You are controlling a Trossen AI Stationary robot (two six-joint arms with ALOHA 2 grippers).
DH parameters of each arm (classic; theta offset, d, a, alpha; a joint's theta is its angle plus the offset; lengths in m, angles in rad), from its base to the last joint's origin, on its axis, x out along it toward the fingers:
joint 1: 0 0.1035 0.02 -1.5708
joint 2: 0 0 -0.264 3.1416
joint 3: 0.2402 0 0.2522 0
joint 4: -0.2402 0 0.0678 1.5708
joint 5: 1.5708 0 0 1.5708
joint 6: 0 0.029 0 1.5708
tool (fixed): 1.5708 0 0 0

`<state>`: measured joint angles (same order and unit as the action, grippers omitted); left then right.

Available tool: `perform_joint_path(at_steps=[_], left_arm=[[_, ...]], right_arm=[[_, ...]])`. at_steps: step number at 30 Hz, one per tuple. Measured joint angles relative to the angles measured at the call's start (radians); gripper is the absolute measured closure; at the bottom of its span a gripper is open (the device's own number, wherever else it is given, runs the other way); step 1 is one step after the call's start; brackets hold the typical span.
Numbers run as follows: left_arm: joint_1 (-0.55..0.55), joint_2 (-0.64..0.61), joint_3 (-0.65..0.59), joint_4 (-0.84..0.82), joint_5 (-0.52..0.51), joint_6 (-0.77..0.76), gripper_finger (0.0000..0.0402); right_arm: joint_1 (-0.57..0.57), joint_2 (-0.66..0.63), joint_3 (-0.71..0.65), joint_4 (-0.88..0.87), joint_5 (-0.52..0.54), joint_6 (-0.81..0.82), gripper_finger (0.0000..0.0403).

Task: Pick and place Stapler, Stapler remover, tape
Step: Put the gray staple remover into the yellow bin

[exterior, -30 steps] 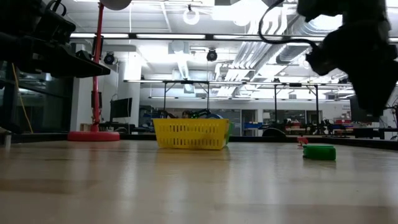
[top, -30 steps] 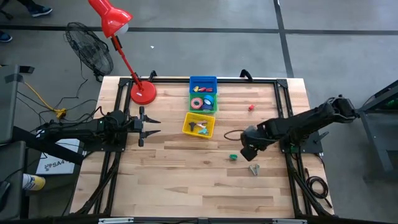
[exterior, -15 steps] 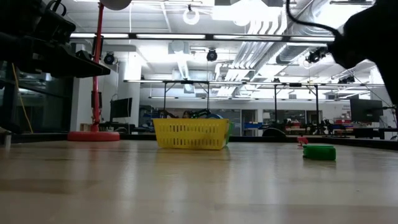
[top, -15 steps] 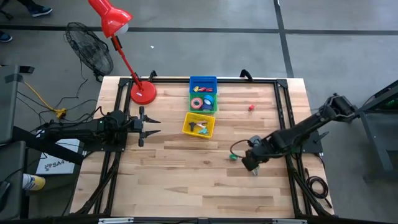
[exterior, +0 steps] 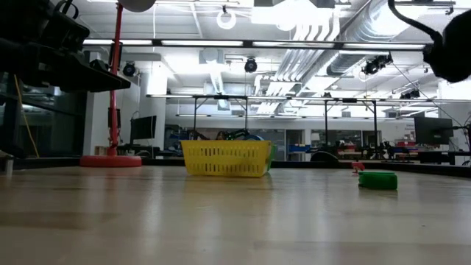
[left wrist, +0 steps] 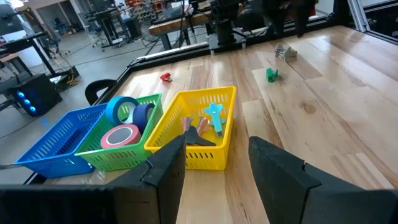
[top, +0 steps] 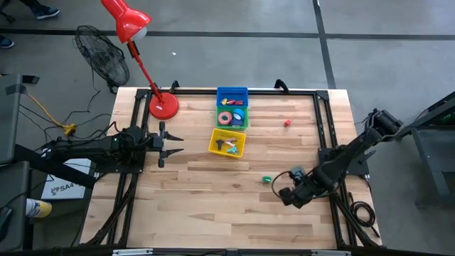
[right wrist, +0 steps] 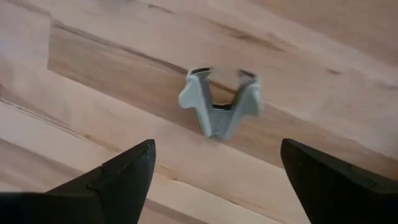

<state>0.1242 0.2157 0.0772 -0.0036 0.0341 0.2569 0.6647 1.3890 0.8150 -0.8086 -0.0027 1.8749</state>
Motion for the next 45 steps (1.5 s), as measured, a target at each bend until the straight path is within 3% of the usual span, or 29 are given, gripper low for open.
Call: perform_joint_path(at_steps=[13,22,36,45], left_arm=[[0.000,0.000,0.000,0.000,0.000,0.000,0.0229],[0.000,0.000,0.000,0.000,0.000,0.000,0.0229],[0.000,0.000,0.000,0.000,0.000,0.000,0.0229],[0.000,0.000,0.000,0.000,0.000,0.000,0.0229]], right_arm=[[-0.040,0.172,0.000,0.091,0.006,-0.099,0.0076],[-0.084,0.215,0.000,0.099,0.001,-0.142,0.0099],[-0.099,0.220,0.000,0.084,-0.033,-0.161,0.0194],[-0.175,0.195,0.000,0.081,-0.034,-0.341,0.0288]])
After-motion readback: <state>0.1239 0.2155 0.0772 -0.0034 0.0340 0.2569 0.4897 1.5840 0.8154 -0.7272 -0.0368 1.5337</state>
